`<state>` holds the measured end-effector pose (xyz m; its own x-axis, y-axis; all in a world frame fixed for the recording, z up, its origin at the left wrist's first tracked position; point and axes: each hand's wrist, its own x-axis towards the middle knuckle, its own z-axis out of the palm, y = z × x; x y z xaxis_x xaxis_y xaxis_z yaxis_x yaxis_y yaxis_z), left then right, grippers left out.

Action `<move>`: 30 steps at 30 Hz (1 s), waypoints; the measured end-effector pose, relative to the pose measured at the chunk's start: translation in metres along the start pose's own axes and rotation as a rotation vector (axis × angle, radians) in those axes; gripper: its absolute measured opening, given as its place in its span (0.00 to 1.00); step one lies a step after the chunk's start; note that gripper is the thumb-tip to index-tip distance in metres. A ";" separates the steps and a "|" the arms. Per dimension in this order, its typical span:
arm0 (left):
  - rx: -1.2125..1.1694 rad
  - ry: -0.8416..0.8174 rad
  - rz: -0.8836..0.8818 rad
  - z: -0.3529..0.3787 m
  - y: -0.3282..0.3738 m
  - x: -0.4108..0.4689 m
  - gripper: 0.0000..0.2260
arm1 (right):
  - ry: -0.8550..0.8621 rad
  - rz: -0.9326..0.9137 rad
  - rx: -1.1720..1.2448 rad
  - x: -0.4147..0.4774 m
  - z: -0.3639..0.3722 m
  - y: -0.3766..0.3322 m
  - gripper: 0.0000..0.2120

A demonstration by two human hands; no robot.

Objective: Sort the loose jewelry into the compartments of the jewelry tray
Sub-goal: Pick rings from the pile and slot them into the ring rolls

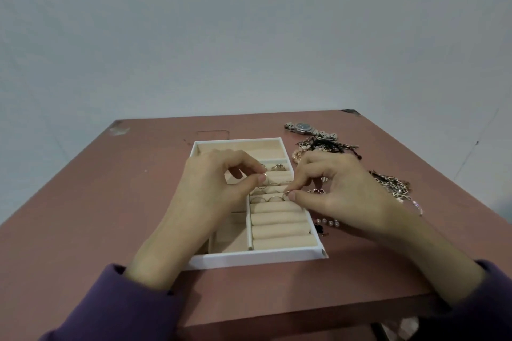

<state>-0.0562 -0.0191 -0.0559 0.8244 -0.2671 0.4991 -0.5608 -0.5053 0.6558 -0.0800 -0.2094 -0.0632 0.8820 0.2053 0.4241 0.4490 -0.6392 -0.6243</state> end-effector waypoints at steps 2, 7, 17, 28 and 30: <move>0.006 -0.003 0.006 0.000 -0.001 0.000 0.06 | -0.008 0.000 0.000 0.000 0.001 0.001 0.07; 0.007 -0.013 0.010 -0.001 -0.001 0.001 0.05 | -0.035 0.033 0.039 0.001 -0.002 0.000 0.06; -0.062 -0.093 -0.009 -0.004 0.003 -0.003 0.03 | -0.081 0.099 0.125 0.000 -0.004 0.001 0.10; 0.036 -0.158 0.019 -0.003 0.002 -0.006 0.04 | -0.090 0.118 0.132 0.000 -0.004 0.001 0.12; 0.056 -0.164 0.030 -0.004 0.001 -0.006 0.04 | -0.094 0.116 0.139 0.000 -0.004 0.001 0.12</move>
<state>-0.0622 -0.0153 -0.0559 0.8116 -0.4104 0.4158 -0.5837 -0.5393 0.6070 -0.0804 -0.2127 -0.0610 0.9355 0.2083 0.2853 0.3532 -0.5556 -0.7527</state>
